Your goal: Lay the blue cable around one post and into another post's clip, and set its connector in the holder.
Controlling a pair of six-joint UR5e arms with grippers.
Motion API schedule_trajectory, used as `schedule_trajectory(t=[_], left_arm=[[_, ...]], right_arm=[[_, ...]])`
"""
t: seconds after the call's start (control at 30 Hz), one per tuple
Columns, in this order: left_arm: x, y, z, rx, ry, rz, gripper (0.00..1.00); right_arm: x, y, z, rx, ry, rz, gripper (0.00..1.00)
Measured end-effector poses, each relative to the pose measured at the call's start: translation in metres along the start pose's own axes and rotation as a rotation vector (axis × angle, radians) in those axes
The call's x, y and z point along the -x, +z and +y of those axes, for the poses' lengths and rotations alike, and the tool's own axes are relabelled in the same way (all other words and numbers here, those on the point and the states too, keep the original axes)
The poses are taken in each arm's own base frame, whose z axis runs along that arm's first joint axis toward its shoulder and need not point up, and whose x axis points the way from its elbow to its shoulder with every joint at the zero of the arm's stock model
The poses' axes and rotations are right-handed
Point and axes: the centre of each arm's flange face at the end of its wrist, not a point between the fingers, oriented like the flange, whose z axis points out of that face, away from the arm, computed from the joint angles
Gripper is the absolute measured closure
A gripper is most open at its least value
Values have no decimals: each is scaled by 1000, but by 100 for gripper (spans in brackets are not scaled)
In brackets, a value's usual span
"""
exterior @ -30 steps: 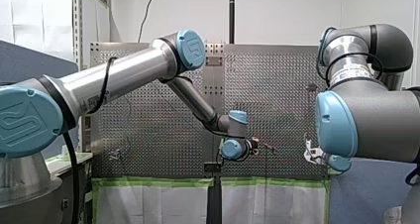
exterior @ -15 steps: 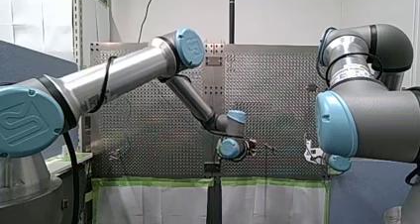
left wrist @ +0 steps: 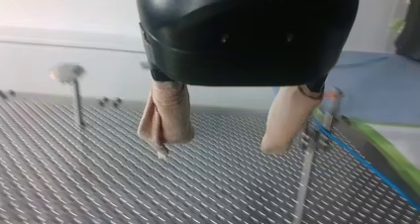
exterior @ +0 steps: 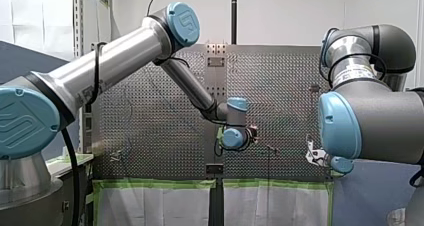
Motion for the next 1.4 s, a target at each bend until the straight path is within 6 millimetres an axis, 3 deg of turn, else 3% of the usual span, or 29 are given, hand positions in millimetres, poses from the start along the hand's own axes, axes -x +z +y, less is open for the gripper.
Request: schedule_trajectory(t=[0.13, 0.37, 1.03, 1.17, 1.4], left_arm=[[15, -11, -4, 4, -16, -28, 2], [41, -24, 7, 39, -86, -76, 2], [95, -92, 24, -26, -147, -60, 2], [105, -104, 36, 12, -143, -62, 2], [121, -117, 78, 83, -173, -69, 2]], right_arm=[[0, 0, -1, -2, 2, -1, 100], [1, 0, -3, -5, 14, -3, 100], [1, 1, -4, -16, 49, 9, 100], [1, 1, -3, -16, 52, 9, 100], [1, 1, -1, -12, 54, 7, 100]])
